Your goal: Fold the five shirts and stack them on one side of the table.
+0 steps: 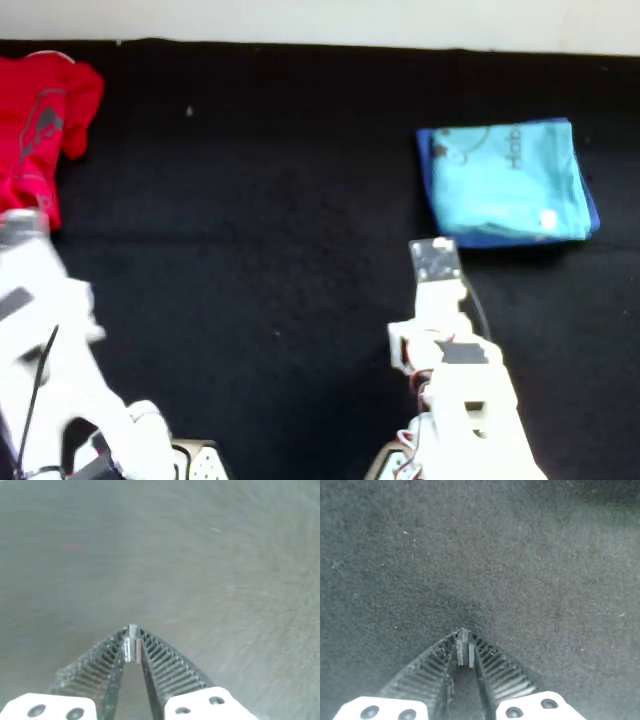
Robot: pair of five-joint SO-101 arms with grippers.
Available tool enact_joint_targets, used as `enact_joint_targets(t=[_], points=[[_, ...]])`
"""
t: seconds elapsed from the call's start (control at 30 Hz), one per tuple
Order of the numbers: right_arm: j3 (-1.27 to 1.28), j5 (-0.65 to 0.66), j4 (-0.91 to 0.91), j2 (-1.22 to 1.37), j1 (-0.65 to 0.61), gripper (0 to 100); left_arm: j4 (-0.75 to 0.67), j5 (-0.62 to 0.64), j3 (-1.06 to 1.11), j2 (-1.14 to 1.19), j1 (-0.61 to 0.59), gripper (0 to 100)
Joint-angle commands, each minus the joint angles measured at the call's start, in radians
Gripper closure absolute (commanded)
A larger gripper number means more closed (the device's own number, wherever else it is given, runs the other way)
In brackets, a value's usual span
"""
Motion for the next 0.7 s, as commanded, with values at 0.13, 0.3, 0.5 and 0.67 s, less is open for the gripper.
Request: enact_joint_targets(t=[0.13, 0.3, 0.5, 0.67], points=[[0.001, 0.011, -0.015, -0.015, 0.004, 99.0, 0.124, -0.281, -0.483, 0.096, -0.206, 91], [-0.001, 0.011, -0.015, -0.015, 0.004, 99.0, 0.130, -0.288, -0.740, 0.384, -0.305, 83], [-0.001, 0.011, -0.015, -0.015, 0.004, 99.0, 0.164, -0.290, -1.049, 0.748, -0.378, 83], [-0.001, 0.011, -0.015, -0.015, 0.004, 99.0, 0.230, -0.290, -1.233, 0.923, -0.384, 83]])
